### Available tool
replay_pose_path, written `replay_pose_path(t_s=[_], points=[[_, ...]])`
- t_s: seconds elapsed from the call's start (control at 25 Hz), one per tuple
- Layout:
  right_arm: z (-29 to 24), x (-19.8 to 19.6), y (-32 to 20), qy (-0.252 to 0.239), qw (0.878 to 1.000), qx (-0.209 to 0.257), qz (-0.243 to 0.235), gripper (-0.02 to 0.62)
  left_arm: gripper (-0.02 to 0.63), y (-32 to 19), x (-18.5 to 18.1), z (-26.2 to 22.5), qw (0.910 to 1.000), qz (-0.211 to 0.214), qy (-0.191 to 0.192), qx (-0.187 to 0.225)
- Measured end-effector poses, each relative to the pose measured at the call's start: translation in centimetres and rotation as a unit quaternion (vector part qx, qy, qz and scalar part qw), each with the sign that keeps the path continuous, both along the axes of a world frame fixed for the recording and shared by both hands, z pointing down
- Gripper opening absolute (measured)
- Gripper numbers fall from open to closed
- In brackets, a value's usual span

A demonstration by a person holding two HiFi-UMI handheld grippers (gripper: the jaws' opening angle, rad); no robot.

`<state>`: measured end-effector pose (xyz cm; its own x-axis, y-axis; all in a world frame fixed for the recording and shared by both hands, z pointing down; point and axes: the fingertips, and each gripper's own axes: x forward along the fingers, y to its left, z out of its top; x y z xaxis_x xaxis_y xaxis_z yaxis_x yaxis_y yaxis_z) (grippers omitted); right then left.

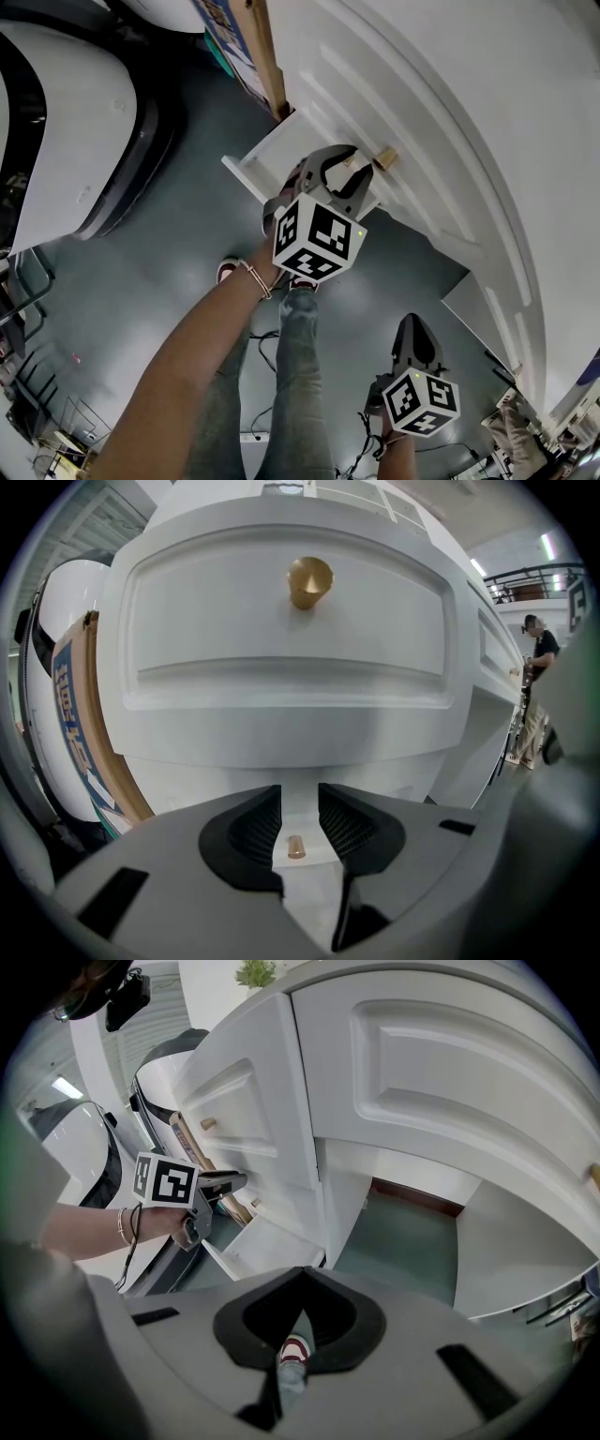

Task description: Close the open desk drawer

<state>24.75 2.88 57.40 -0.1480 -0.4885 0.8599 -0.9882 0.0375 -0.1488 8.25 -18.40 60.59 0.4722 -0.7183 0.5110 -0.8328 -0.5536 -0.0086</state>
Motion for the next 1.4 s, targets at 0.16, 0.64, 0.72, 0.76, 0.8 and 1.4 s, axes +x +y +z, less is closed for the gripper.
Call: replay_pose_path(t_s=[0.16, 0.64, 0.72, 0.76, 0.8, 1.4], points=[[0.1, -0.8, -0.2, -0.001, 1.0, -0.001, -0.008, 0.006, 0.135, 1.4, -0.9, 0.7, 1.0, -0.001, 0.002, -0.01], [0.8, -4.2, -1.1, 0.009, 0.998, -0.007, -0.054, 0.006, 0.135, 9.7, -7.2, 5.8, 0.9982, -0.019, -0.022, -0.053], [0.9, -5.1, -1.5, 0.012, 0.997, -0.009, -0.072, 0.006, 0.134, 10.9, -8.5, 6.8, 0.9972, -0.033, -0.023, -0.064], [0.9, -5.6, -1.6, 0.013, 0.997, -0.01, -0.08, 0.006, 0.134, 11.5, -9.1, 7.4, 0.9966, -0.038, -0.025, -0.069], [0.9, -6.1, -1.7, 0.014, 0.996, -0.01, -0.087, 0.006, 0.134, 12.1, -9.7, 7.9, 0.996, -0.042, -0.028, -0.074], [2.7, -10.5, -1.6, 0.044, 0.991, -0.019, -0.127, 0.006, 0.135, 17.1, -13.1, 16.6, 0.9917, -0.024, -0.042, -0.12]])
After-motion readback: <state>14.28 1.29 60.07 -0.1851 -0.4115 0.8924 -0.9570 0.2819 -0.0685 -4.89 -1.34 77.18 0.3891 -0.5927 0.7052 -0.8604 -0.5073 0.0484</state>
